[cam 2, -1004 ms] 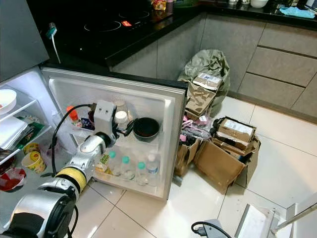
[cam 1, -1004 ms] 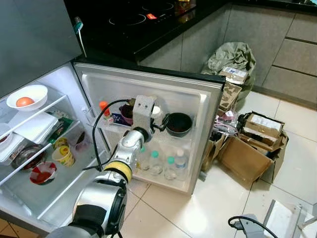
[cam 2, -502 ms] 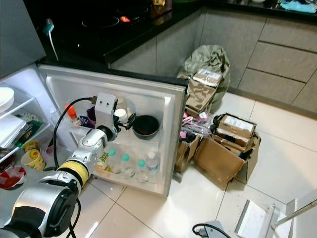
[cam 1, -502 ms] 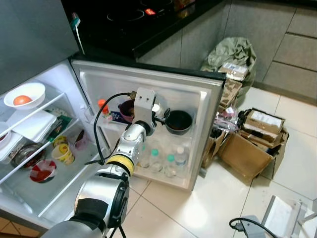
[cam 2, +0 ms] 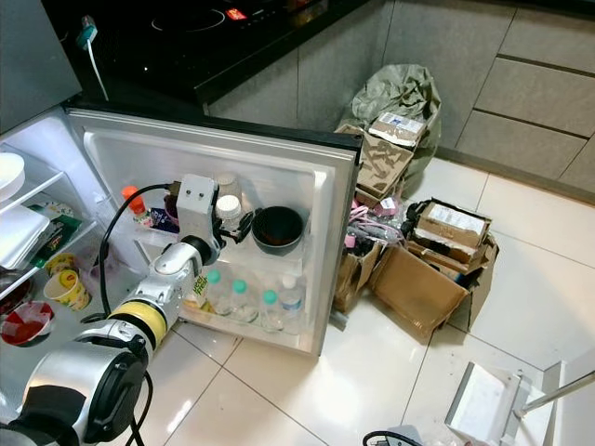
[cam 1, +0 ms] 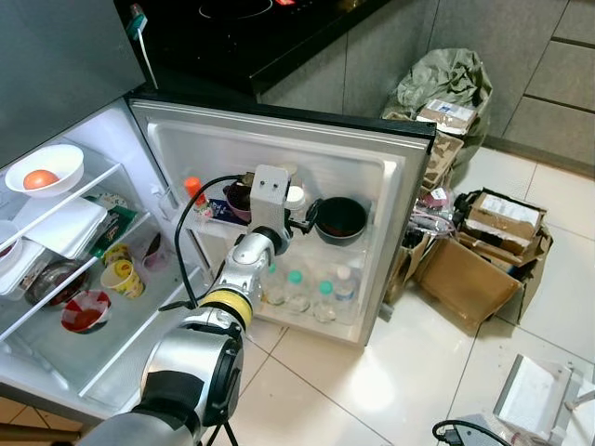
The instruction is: Restocking fridge
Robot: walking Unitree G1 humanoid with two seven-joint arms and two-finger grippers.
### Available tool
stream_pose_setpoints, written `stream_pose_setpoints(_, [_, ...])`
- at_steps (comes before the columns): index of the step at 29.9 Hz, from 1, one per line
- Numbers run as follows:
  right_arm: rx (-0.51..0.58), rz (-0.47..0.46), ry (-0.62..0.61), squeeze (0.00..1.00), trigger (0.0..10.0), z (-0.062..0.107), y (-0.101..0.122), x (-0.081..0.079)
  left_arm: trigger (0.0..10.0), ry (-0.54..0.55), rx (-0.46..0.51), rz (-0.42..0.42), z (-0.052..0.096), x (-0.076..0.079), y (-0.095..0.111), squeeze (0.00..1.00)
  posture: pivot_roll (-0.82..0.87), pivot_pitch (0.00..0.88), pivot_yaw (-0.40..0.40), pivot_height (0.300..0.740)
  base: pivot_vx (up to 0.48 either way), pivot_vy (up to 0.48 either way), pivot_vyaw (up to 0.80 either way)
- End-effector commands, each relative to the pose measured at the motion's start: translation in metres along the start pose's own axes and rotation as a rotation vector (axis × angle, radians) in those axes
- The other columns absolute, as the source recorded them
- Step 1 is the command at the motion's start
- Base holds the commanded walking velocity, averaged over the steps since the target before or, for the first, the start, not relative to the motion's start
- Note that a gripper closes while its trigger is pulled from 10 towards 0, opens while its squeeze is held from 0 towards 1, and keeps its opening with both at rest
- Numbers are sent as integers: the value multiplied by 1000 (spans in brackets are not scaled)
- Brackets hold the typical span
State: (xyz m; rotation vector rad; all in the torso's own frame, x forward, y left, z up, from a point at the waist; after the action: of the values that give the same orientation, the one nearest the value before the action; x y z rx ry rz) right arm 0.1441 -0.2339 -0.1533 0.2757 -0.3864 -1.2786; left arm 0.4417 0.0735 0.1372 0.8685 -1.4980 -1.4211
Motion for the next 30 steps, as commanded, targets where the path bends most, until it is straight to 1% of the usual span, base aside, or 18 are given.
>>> stream_pose_setpoints(1, [0, 10, -4, 0, 10000, 1, -3, 0, 0, -35, -9, 34, -2, 10, -2, 0, -130, 137, 65, 740, 0, 0, 0])
stream_pose_setpoints(6, [2, 13, -7, 0, 10000, 1, -3, 1, 0, -66, -1, 33, -5, 18, 1, 0, -131, 141, 66, 740, 0, 0, 0])
stream_pose_setpoints(10, [4, 18, -6, 0, 10000, 1, -2, 0, 0, -71, -1, 37, -5, 21, 1, 0, -126, 137, 63, 740, 0, 0, 0])
stream_pose_setpoints(13, [6, 21, -6, 0, 10000, 0, 0, 1, 0, -72, -2, 42, -4, 21, -1, 0, -124, 131, 60, 740, 0, 0, 0])
stream_pose_setpoints(17, [11, 26, -12, 0, 10000, 0, 3, 4, 0, -63, -6, 50, -1, 17, -7, 0, -125, 120, 54, 740, 0, 0, 0])
stream_pose_setpoints(18, [15, 28, -17, 0, 10000, 0, 6, 6, 0, -60, 3, 61, 0, 14, -7, 0, -125, 114, 51, 740, 0, 0, 0])
stream_pose_setpoints(21, [21, 28, -22, 0, 10000, 0, 9, 9, 0, -73, 25, 73, 2, 13, -3, 0, -123, 104, 48, 740, 0, 0, 0])
stream_pose_setpoints(23, [31, 27, -27, 0, 10000, 0, 14, 11, 0, -73, 78, 89, 4, 6, 7, 0, -124, 98, 49, 740, 0, 0, 0])
stream_pose_setpoints(25, [35, 25, -29, 0, 10000, -1, 15, 12, 0, -69, 94, 97, 5, 3, 10, 0, -118, 86, 45, 740, 0, 0, 0])
stream_pose_setpoints(27, [50, 26, -27, 0, 10000, -1, 22, 12, 0, -59, 177, 132, 13, -15, 24, 0, -104, 79, 38, 740, 0, 0, 0])
stream_pose_setpoints(28, [50, 26, -27, 0, 10000, -1, 22, 12, 0, -59, 177, 132, 13, -15, 24, 0, -104, 79, 38, 740, 0, 0, 0])
stream_pose_setpoints(30, [60, 33, -22, 0, 10000, -2, 27, 10, 0, -67, 253, 147, 24, -29, 38, 0, -90, 68, 33, 740, 0, 0, 0])
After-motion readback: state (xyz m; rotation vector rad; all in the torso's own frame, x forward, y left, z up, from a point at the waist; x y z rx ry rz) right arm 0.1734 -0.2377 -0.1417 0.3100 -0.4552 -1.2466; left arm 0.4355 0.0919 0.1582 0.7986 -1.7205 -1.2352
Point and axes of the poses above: a point about 5 cm out from each wrist's last joint towards the gripper, its own z axis pointing back from the gripper into the wrist, its own y axis along the axis of the wrist's last joint, x = y × z, the point moved 6 cm from there along -z, pointing out of the wrist towards the gripper, and after that the axes turned 8 degrees about z, right-handed, at the moved point
